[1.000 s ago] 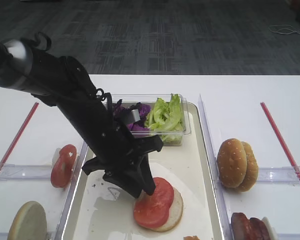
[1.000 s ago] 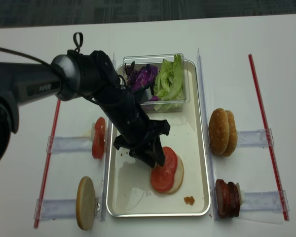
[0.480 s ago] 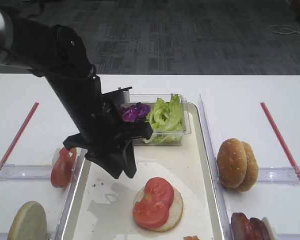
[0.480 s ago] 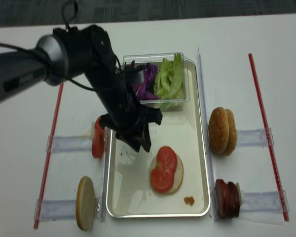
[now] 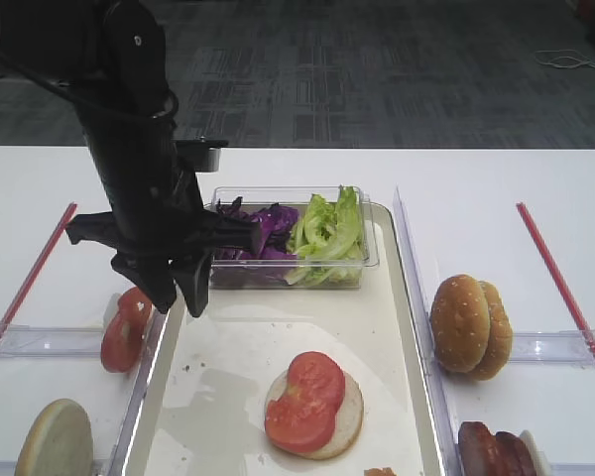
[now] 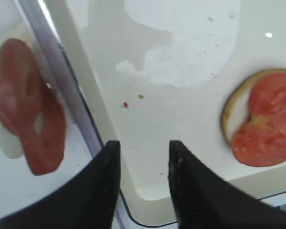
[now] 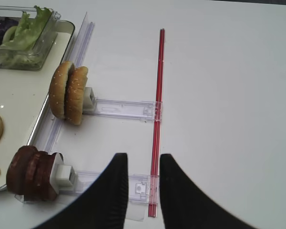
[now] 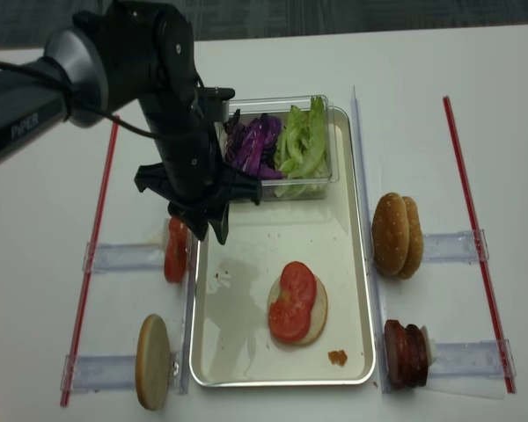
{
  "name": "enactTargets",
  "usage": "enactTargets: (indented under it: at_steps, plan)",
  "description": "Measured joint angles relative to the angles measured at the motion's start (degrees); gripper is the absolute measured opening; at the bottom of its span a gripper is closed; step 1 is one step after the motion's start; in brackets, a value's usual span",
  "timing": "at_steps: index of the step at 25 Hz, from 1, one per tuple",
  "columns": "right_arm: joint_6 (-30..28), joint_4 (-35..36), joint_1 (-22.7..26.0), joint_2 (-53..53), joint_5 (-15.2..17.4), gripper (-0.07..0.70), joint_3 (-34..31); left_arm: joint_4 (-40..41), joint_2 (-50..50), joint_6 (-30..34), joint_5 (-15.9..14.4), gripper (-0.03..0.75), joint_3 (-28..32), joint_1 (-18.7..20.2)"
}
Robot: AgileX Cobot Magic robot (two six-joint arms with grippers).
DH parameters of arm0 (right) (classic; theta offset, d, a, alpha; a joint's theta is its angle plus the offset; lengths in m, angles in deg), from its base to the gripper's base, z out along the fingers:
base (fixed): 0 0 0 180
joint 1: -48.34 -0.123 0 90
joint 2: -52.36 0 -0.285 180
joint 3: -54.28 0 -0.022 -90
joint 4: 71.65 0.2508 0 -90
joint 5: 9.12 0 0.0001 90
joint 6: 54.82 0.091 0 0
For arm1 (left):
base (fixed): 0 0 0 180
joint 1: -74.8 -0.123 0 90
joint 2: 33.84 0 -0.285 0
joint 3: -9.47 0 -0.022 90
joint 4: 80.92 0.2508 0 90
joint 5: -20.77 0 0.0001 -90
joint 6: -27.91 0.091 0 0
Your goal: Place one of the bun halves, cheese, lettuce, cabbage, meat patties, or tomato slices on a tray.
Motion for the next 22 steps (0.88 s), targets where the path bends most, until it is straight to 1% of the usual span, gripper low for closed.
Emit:
enactTargets:
  at_steps: [3, 6, 12, 15, 22]
  plan:
    - [0.0, 0.0, 0.0, 0.0, 0.0, 0.201, 0.0, 2.3, -0.6, -1.7, -0.1, 0.274, 0.0, 0.0]
    - [0.0, 0.0, 0.0, 0.0, 0.0, 0.201, 0.0, 3.0, -2.0, -2.1, -0.1, 0.294, -0.1, 0.0]
    - [0.0, 0.0, 0.0, 0.0, 0.0, 0.201, 0.0, 4.0, -3.6, -2.4, -0.3, 0.298, -0.2, -0.7]
    - [0.0, 0.0, 0.0, 0.0, 0.0, 0.201, 0.0, 4.0, -4.9, -2.4, -0.4, 0.298, -0.2, -2.9]
    - [0.0, 0.0, 0.0, 0.0, 0.0, 0.201, 0.0, 4.2, -10.0, -0.3, -0.5, 0.3, -0.2, -10.0]
